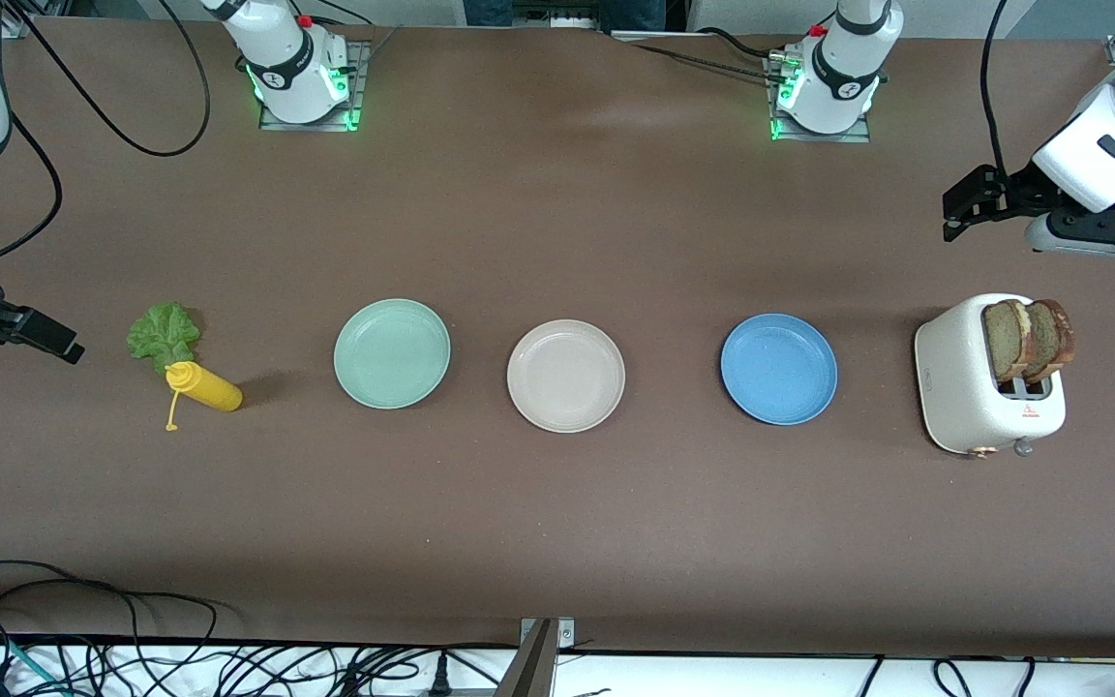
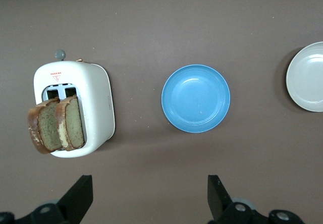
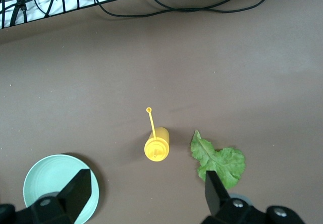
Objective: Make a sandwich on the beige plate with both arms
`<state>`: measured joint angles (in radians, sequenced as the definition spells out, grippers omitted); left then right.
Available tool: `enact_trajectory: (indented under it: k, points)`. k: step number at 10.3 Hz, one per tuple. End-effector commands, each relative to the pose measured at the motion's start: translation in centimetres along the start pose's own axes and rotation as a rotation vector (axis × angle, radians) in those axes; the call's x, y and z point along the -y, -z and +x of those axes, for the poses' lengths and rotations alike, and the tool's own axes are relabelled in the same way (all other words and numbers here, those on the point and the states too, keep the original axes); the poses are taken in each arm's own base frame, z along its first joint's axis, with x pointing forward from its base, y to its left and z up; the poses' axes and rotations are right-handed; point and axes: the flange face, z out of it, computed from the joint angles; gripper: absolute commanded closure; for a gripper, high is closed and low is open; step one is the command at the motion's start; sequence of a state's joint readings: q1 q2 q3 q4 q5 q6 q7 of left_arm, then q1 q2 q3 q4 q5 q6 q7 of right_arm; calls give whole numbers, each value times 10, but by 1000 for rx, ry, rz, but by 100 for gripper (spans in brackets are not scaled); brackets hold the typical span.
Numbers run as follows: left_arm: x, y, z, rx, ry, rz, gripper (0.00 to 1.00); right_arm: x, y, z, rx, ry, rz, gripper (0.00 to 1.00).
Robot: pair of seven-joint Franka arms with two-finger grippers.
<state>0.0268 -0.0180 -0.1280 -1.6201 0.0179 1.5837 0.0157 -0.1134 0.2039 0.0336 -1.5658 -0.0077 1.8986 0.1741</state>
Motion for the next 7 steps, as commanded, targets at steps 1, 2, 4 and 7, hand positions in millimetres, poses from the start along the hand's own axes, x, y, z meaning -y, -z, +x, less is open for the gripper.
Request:
enact_trajectory:
  k: [1, 2, 4, 7]
  points:
    - [2, 6, 2, 4, -1, -20, 0, 0, 8, -3, -2, -7, -4, 0]
    - [2, 6, 2, 6, -1, -20, 0, -1, 8, -3, -2, -9, -3, 0]
    - [4, 6, 2, 7, 2, -20, 0, -1, 8, -3, -2, -6, -4, 0]
    - [4, 6, 2, 9, 2, -20, 0, -1, 7, -4, -1, -13, -4, 0]
